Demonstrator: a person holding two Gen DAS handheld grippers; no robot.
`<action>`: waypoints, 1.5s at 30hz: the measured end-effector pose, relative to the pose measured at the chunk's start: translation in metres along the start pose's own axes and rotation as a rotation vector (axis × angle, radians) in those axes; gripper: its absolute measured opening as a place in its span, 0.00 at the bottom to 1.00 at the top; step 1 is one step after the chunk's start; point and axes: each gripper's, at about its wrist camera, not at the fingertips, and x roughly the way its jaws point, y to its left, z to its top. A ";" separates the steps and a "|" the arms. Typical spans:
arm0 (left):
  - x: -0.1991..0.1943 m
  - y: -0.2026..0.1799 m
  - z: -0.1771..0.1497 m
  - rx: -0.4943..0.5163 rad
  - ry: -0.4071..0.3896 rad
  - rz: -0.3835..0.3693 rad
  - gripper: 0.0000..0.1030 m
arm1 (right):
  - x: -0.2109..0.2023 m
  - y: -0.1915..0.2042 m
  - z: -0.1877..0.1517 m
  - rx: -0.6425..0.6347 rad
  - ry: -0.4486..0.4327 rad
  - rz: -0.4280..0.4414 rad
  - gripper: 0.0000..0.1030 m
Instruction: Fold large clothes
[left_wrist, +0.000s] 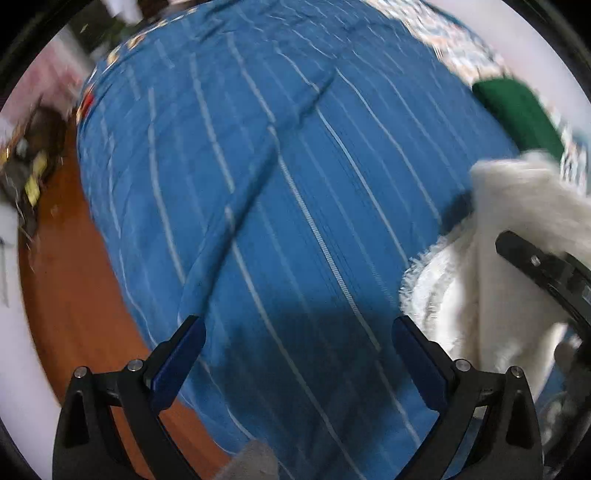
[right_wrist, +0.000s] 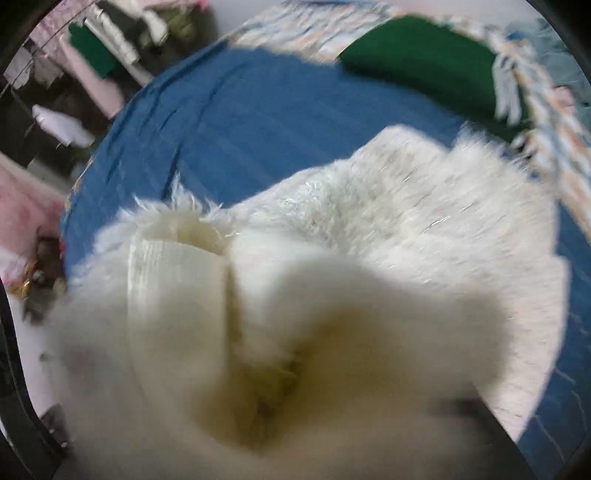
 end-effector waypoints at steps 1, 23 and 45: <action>-0.006 0.006 -0.002 -0.026 -0.006 -0.038 1.00 | -0.003 -0.001 0.001 0.001 0.003 0.036 0.64; 0.016 -0.079 0.019 -0.090 -0.023 -0.468 0.11 | -0.083 -0.204 -0.087 0.484 0.085 0.141 0.71; -0.014 -0.056 0.030 0.129 -0.092 -0.081 0.89 | -0.048 -0.169 -0.021 0.352 0.268 0.049 0.37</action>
